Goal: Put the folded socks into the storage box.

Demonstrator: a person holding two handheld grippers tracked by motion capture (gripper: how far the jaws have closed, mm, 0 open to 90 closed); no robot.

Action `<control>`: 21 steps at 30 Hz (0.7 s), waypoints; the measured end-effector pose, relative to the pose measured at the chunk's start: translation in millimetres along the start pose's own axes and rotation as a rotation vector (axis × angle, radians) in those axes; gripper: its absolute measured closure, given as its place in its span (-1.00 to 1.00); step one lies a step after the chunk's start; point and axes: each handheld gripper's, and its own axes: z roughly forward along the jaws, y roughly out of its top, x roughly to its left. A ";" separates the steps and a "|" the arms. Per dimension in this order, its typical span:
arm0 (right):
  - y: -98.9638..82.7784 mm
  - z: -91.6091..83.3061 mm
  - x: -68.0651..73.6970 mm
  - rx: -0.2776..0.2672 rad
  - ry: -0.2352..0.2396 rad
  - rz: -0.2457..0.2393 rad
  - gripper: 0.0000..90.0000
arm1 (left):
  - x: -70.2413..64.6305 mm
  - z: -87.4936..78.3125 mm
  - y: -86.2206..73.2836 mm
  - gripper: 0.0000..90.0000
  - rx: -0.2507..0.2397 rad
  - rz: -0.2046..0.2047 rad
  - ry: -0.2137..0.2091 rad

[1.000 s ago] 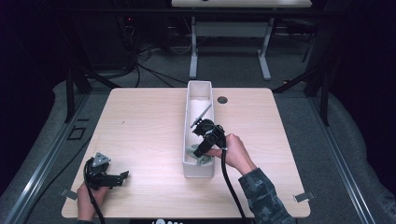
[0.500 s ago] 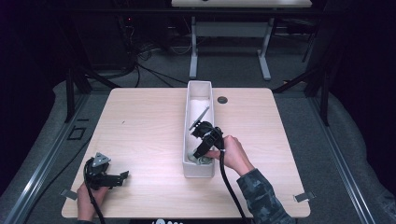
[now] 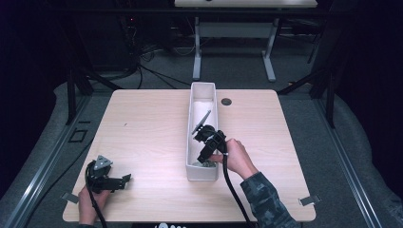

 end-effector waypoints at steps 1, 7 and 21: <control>0.0 -0.2 0.2 -0.001 0.001 -0.001 0.24 | 0.0 0.0 0.0 -0.99 0.000 0.000 0.000; -1.2 -1.6 -1.5 -0.012 -0.003 0.002 0.19 | 0.0 0.0 0.0 -0.99 0.000 0.000 0.000; -6.4 -11.6 -3.8 -0.044 -0.029 0.004 0.04 | 0.0 0.0 0.0 -0.99 0.000 0.000 0.000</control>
